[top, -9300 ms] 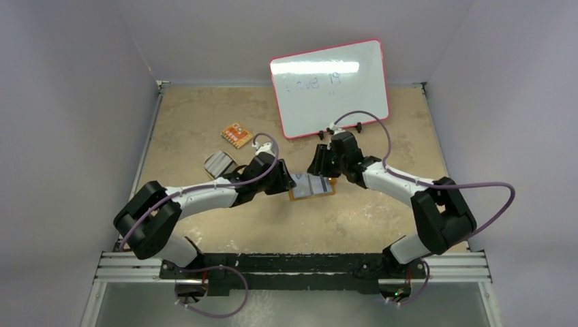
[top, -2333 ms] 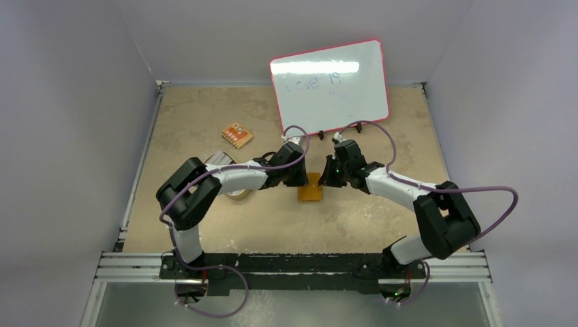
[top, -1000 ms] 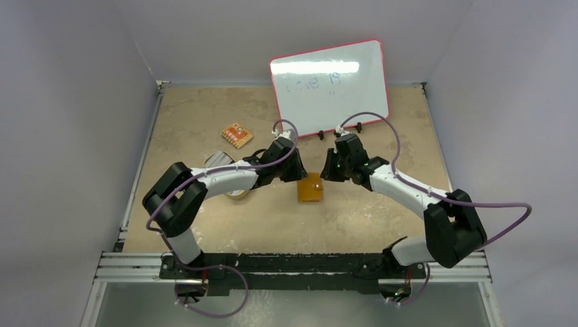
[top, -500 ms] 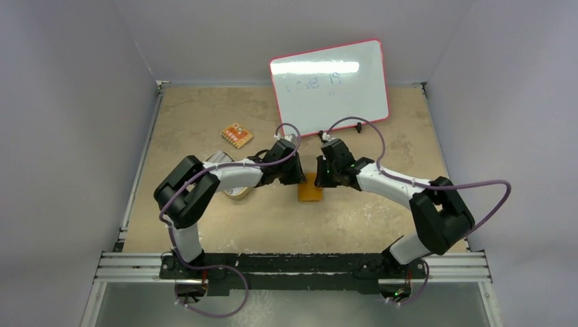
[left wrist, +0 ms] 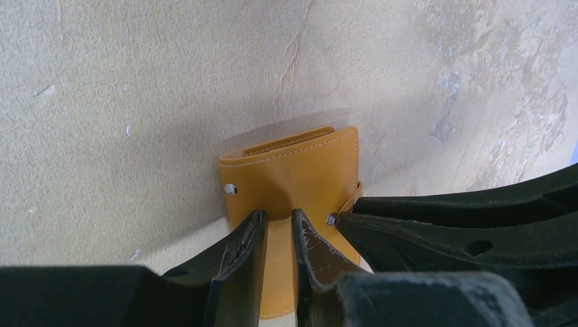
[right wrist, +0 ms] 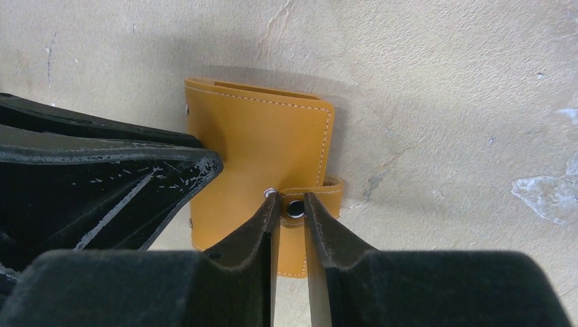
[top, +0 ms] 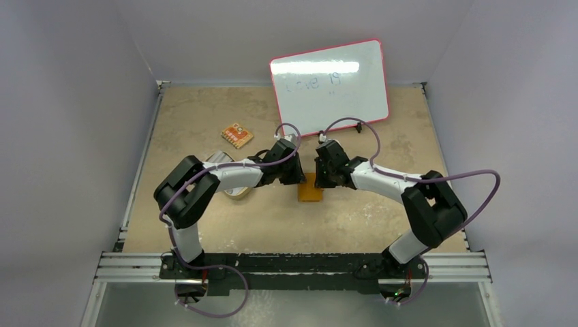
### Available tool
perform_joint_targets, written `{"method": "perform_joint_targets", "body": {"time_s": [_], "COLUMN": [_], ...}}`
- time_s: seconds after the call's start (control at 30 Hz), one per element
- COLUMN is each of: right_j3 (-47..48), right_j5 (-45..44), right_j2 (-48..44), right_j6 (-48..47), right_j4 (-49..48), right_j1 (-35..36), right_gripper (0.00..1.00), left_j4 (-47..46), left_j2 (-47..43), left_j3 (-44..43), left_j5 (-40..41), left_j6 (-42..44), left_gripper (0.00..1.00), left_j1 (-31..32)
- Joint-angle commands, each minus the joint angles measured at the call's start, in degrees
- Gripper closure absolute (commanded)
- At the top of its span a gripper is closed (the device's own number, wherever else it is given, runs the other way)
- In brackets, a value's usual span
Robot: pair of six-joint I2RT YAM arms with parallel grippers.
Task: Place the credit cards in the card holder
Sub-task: Close the card holder at the center of the board.
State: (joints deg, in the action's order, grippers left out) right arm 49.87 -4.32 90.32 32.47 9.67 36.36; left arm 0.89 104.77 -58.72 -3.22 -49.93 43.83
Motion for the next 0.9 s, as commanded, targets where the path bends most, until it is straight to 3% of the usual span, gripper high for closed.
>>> {"method": "perform_joint_targets", "body": {"time_s": [0.0, 0.2, 0.43, 0.87], "right_j3": [1.7, 2.9, 2.4, 2.0], "right_j5": [-3.7, -6.4, -7.2, -4.6], "right_j2": [2.5, 2.7, -0.8, -0.3], "right_j6": [-0.4, 0.0, 1.7, 2.8], "right_j4": [0.6, 2.2, 1.2, -0.2], "right_j1": [1.6, 3.9, 4.2, 4.2], "right_gripper": [0.77, 0.79, 0.95, 0.94], "left_j4": [1.3, 0.9, 0.7, 0.0], "left_j2": [0.0, -0.4, -0.6, 0.0], "left_j3": [0.3, 1.1, 1.4, 2.1], "left_j5": [2.2, 2.3, 2.7, 2.6], "left_j6": [1.2, 0.8, 0.6, 0.0], "left_gripper": [0.81, 0.81, 0.81, 0.81], "left_j1": [0.0, -0.1, 0.0, 0.2]}}
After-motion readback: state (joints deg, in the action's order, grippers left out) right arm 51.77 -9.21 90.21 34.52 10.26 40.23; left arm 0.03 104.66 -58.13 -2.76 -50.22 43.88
